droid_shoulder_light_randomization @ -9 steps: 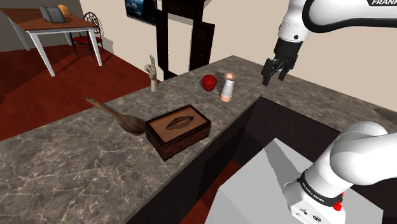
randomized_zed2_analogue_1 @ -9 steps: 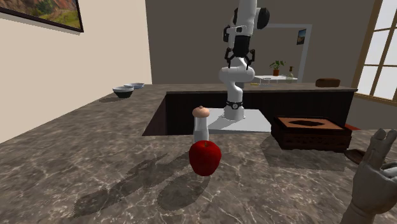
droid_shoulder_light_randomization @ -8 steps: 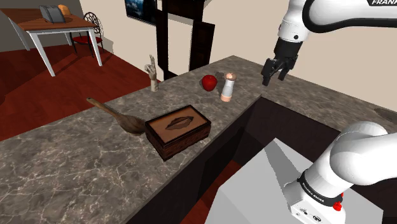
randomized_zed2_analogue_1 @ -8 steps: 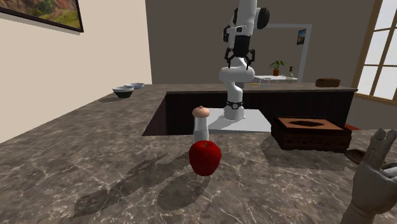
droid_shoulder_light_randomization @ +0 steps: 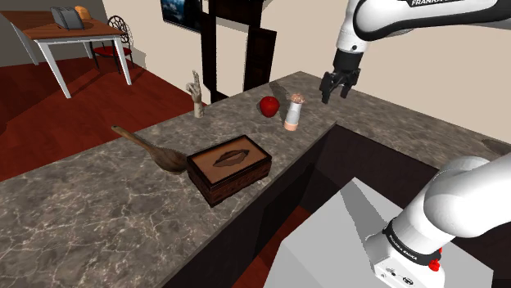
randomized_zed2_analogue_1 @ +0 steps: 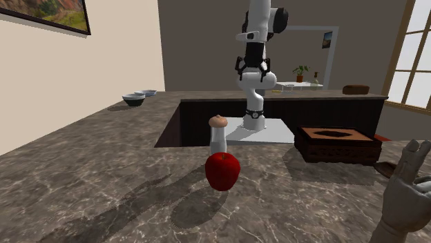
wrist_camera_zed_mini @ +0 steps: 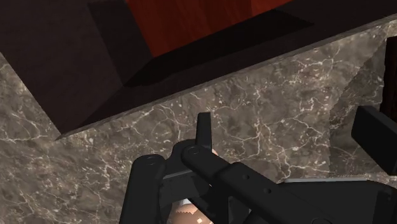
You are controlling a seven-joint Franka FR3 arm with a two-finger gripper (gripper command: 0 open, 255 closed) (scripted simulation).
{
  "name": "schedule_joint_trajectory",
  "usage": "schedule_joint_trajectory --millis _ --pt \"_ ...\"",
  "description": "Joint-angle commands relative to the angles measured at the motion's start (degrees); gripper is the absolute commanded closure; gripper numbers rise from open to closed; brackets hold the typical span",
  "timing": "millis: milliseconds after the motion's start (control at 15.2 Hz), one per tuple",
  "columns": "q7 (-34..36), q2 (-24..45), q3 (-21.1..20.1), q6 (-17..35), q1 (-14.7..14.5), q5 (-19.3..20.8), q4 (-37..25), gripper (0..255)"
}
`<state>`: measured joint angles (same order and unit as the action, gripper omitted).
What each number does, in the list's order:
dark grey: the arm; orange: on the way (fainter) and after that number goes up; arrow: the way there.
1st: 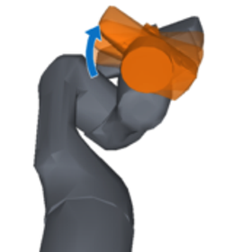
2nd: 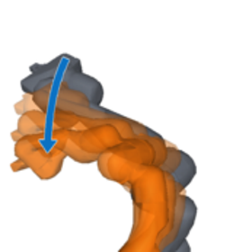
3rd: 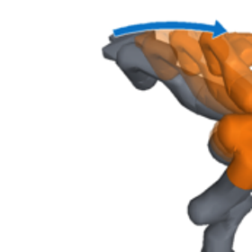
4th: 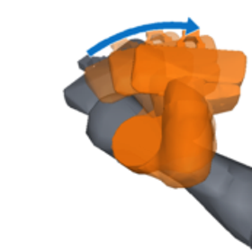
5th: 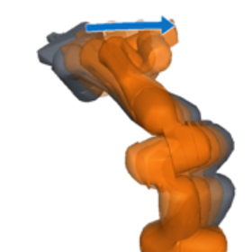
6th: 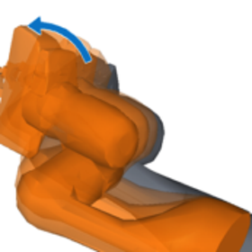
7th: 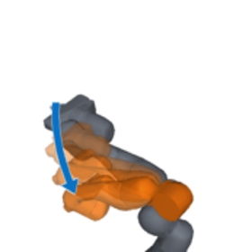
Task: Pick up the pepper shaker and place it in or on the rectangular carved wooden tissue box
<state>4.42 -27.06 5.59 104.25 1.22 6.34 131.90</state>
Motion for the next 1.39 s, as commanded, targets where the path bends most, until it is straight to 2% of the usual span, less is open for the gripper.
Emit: schedule_joint_trajectory --millis 0,396,726,1056,1320 --pt "-1.73 4.88 1.36 1.16 0.24 -0.16 -3.47 0" --pt "-6.62 19.14 4.46 3.27 0.81 -2.31 -14.58 0" --pt "-10.81 31.36 6.12 2.84 1.94 -5.30 -26.06 0" --pt "-14.50 44.25 6.71 0.16 4.10 -8.69 -40.25 0" --pt "-16.66 55.68 6.45 -4.03 6.63 -11.20 -54.77 0"
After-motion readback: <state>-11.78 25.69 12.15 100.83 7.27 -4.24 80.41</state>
